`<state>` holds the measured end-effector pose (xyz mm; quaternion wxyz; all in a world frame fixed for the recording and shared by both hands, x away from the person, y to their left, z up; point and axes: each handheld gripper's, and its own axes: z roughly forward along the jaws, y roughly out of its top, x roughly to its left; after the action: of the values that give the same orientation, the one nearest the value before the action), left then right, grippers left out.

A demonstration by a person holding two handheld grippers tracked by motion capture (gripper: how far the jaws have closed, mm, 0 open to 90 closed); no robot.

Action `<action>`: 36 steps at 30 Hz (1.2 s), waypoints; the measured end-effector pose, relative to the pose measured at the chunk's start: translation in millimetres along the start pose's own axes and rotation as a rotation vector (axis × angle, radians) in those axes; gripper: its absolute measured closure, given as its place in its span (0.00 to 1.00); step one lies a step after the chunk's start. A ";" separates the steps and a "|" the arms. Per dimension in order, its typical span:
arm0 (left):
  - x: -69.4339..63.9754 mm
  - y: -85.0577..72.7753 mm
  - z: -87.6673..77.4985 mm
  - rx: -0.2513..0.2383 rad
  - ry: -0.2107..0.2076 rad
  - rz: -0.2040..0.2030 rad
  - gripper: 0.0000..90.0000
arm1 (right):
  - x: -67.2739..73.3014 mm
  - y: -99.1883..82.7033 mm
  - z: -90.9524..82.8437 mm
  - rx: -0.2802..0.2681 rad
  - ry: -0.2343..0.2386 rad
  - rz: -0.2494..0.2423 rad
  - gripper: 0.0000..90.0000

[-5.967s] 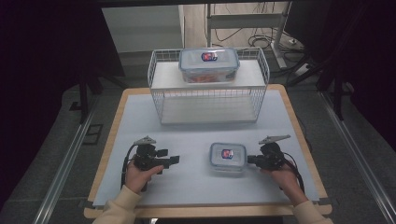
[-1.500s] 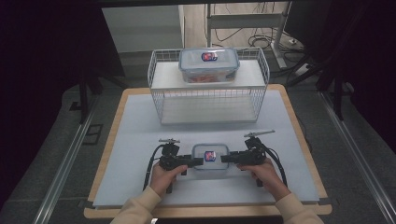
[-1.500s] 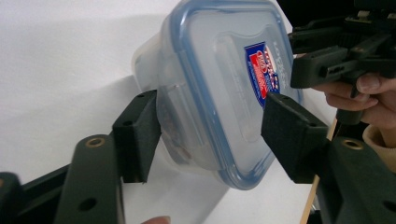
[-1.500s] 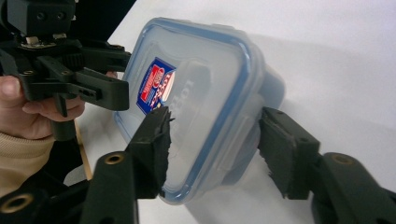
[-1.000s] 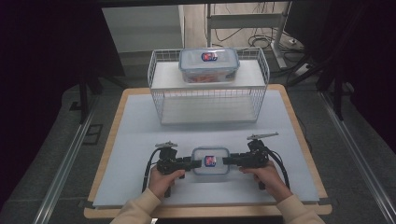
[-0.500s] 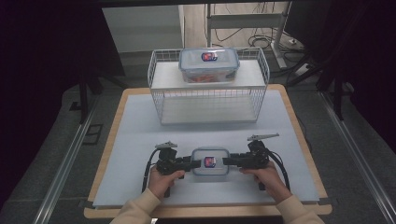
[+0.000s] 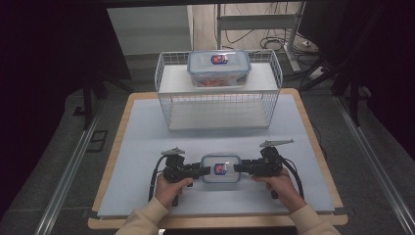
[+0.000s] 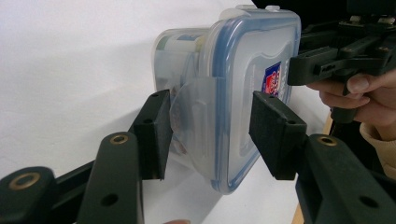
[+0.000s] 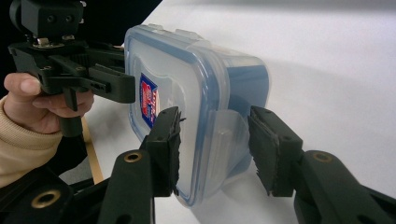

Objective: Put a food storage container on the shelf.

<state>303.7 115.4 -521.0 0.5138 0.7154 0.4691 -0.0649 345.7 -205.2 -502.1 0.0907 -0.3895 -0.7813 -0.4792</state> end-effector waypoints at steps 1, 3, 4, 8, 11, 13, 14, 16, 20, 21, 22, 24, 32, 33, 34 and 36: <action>0.0 0.3 -0.3 0.001 -0.001 0.004 0.55 | 0.3 0.2 -0.2 -0.002 0.000 -0.001 0.60; -0.3 0.6 -0.6 0.001 0.000 0.003 0.55 | 0.4 0.5 -0.4 -0.003 0.001 -0.003 0.60; -0.6 1.0 -1.1 0.000 -0.001 0.007 0.55 | 0.8 1.0 -0.8 -0.006 0.000 -0.008 0.60; -1.6 2.8 -2.7 -0.006 -0.001 0.012 0.55 | 2.4 2.3 -1.8 -0.011 -0.002 -0.011 0.60; -2.2 4.4 -4.0 -0.015 -0.002 0.014 0.56 | 3.6 4.2 -2.3 -0.016 -0.003 -0.017 0.60; -2.1 5.5 -4.9 -0.019 -0.002 0.018 0.56 | 4.4 5.7 -2.7 -0.021 -0.003 -0.021 0.60; -2.1 5.5 -4.9 -0.019 -0.002 0.018 0.56 | 4.4 5.7 -2.7 -0.021 -0.003 -0.021 0.60; -2.5 6.2 -5.2 -0.025 -0.001 0.014 0.56 | 4.7 7.4 -2.8 -0.024 -0.003 -0.030 0.60; -3.6 8.5 -5.8 -0.028 0.001 0.019 0.56 | 5.3 9.3 -3.7 -0.031 -0.006 -0.032 0.60; -4.1 9.1 -5.8 -0.033 0.000 0.016 0.56 | 5.8 9.9 -4.2 -0.031 -0.007 -0.032 0.60; -4.4 9.7 -6.1 -0.033 -0.001 0.018 0.56 | 6.1 10.6 -4.7 -0.035 -0.009 -0.037 0.60; -5.1 10.9 -6.3 -0.037 -0.001 0.024 0.56 | 6.9 11.9 -5.9 -0.041 -0.011 -0.044 0.60; -7.0 15.6 -7.6 -0.045 -0.003 0.035 0.56 | 9.3 15.5 -9.1 -0.051 -0.017 -0.055 0.60; -7.3 16.3 -7.7 -0.048 -0.005 0.034 0.56 | 9.5 16.0 -9.6 -0.052 -0.018 -0.055 0.60; -7.6 17.0 -7.7 -0.047 -0.006 0.029 0.56 | 9.7 16.7 -10.0 -0.055 -0.017 -0.057 0.60; -7.6 17.7 -7.5 -0.049 -0.008 0.031 0.56 | 10.2 18.0 -11.2 -0.056 -0.021 -0.062 0.60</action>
<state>309.6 116.2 -501.2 0.5339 0.7095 0.4574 -0.0480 348.7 -204.7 -478.8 0.0566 -0.3726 -0.7802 -0.4992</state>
